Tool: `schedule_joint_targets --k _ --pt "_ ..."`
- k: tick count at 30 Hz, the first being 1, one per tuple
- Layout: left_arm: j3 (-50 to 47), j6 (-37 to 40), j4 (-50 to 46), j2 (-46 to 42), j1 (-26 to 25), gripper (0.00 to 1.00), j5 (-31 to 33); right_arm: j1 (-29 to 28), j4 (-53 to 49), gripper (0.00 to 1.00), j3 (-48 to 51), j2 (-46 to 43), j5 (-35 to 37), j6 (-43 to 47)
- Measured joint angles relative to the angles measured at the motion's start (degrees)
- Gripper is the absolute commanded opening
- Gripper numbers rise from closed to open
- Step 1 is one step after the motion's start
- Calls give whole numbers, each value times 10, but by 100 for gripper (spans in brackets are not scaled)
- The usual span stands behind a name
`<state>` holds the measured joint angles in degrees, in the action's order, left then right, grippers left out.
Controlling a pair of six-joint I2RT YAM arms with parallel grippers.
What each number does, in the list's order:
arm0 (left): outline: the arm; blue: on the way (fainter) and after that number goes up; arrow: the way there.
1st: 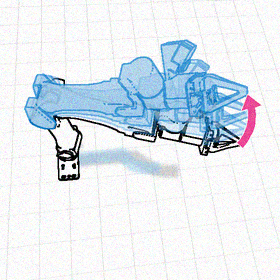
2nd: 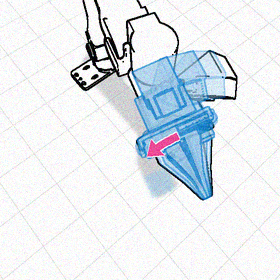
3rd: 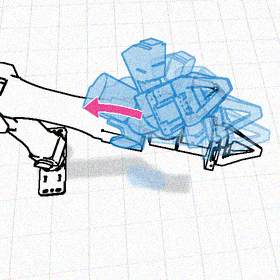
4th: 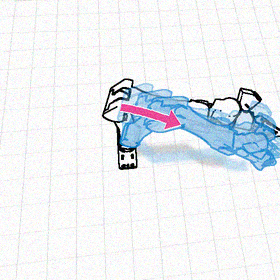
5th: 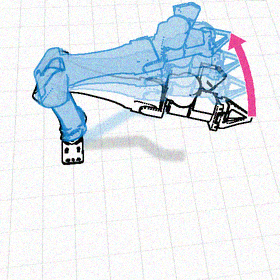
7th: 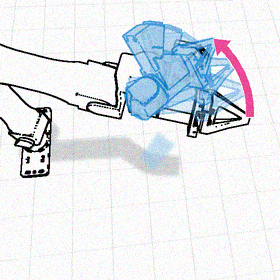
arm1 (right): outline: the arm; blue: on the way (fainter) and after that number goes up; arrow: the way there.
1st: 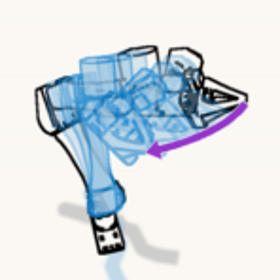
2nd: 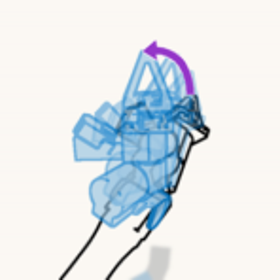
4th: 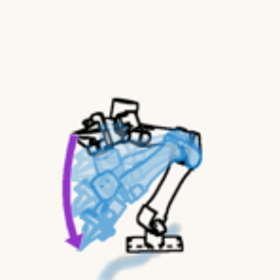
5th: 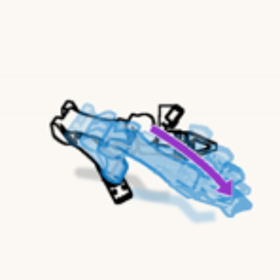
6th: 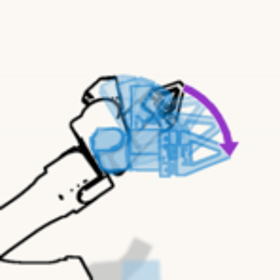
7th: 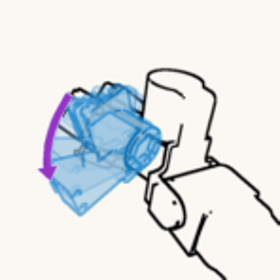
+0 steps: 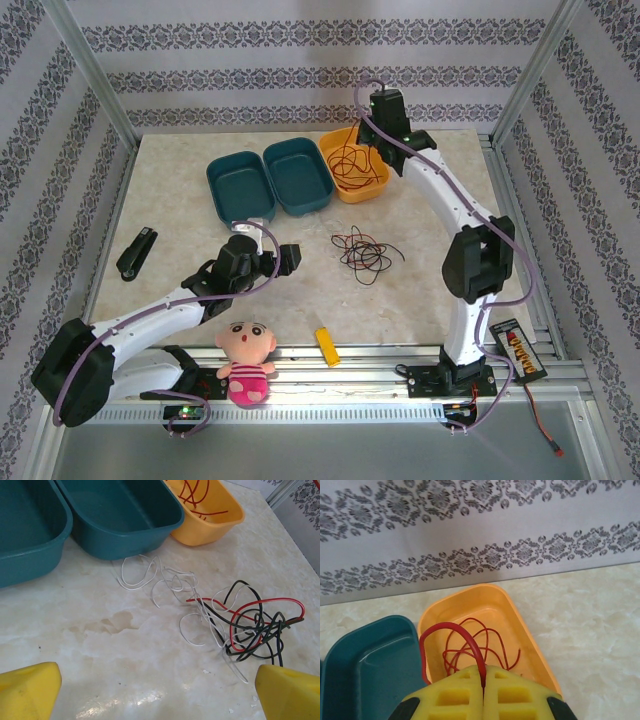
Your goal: Untangle the cables
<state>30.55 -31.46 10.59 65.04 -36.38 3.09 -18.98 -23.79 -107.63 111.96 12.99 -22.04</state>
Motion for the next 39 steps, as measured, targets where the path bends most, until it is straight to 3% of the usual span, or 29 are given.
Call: schedule_joint_targets --k 16,39 --pt "0 13 -9 5 0 99 2 35 -54 0 -183 181 -4 -21" --pt "1 15 -8 33 0 99 -11 54 -80 1 -235 277 -10 -62"
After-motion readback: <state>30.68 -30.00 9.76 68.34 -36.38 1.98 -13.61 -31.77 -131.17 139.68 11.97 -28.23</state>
